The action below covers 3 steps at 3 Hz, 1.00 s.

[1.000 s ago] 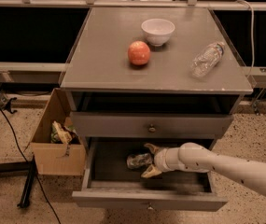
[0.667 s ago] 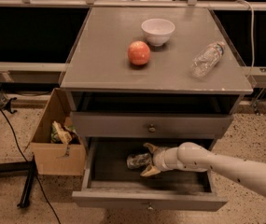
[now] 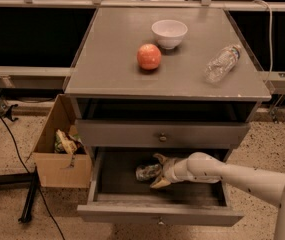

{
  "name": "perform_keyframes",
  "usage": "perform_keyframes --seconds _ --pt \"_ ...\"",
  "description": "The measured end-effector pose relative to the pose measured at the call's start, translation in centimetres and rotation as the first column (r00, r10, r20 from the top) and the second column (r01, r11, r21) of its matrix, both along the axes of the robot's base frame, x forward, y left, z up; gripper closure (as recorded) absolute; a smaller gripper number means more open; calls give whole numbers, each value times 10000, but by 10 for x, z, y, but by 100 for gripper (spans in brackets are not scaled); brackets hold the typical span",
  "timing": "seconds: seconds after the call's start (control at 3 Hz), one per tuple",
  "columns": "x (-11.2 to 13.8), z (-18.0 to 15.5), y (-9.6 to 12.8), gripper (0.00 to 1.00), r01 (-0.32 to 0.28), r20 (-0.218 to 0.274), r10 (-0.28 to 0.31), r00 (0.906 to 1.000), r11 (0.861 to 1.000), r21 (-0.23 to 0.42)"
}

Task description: Pick 7up can from middle drawer and place on counter

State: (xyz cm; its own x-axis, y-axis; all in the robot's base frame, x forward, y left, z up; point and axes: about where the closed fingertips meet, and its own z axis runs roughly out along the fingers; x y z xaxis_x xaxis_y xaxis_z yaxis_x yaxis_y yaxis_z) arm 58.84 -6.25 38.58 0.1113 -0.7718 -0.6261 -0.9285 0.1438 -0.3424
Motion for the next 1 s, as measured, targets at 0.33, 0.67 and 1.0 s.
perform_keyframes --seconds 0.33,0.67,1.0 --pt "2 -11 -2 27 145 -174 -146 9997 9999 -86" --pt "2 -18 -4 45 260 -311 -264 9992 9996 -133" --pt "2 -19 -4 70 264 -318 -269 9991 9996 -136"
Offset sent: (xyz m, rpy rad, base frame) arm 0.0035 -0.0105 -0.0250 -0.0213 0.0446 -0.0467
